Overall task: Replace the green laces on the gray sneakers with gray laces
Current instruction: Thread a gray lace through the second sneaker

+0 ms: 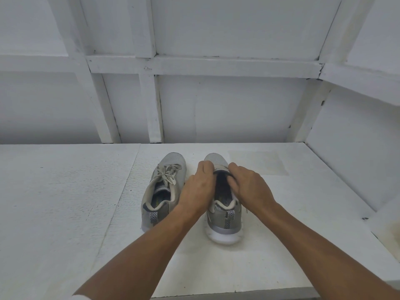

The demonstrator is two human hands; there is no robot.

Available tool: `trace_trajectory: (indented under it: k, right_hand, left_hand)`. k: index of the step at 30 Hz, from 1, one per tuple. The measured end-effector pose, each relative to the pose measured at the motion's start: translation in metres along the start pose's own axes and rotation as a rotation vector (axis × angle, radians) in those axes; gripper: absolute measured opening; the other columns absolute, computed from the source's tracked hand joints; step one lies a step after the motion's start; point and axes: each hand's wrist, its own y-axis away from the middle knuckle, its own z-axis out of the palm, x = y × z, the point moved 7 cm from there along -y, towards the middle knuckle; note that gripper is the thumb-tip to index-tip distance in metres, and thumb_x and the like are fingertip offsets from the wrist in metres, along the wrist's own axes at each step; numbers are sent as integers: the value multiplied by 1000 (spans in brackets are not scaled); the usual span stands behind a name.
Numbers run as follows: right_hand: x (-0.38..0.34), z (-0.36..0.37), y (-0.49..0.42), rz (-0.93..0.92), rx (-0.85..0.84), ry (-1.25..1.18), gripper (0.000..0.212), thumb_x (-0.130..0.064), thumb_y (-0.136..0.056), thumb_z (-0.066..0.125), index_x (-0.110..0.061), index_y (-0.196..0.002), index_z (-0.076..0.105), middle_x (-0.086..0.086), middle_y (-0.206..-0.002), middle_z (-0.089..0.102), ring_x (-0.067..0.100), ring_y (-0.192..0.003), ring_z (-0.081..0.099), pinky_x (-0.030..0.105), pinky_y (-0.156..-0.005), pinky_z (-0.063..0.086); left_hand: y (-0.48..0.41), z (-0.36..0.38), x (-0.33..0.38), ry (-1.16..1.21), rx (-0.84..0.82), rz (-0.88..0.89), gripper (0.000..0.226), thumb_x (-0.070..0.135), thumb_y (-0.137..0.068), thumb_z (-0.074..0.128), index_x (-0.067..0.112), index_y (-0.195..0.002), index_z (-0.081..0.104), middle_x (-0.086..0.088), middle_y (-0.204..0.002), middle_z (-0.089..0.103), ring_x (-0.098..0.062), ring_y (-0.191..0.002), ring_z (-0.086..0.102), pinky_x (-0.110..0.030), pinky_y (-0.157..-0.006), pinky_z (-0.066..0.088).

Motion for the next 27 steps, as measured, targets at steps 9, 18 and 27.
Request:
trace_trajectory:
  k: [9, 18, 27]
  right_hand:
    - [18, -4, 13, 161, 20, -171, 31, -51, -90, 57, -24, -99, 44, -8, -98, 57, 15, -82, 58, 31, -66, 50]
    - [49, 7, 31, 435, -169, -517, 18, -30, -98, 51, -32, -112, 62, -6, -80, 69, 9, -71, 61, 20, -61, 42]
    - [49, 7, 27, 411, -111, -461, 14, -21, -98, 50, -22, -87, 58, 1, -72, 64, 14, -52, 59, 11, -47, 39]
  left_hand:
    - [13, -18, 5, 120, 183, 37, 17, 22, -96, 56, 8, -104, 50, -7, -107, 48, -19, -87, 50, -25, -69, 39]
    - [43, 7, -26, 456, 23, -611, 44, 44, -101, 33, 10, -86, 57, -7, -90, 64, -24, -86, 60, -32, -70, 41]
    - [15, 5, -30, 542, 161, -701, 28, 29, -102, 40, 11, -93, 58, -7, -97, 63, -21, -87, 56, -30, -72, 38]
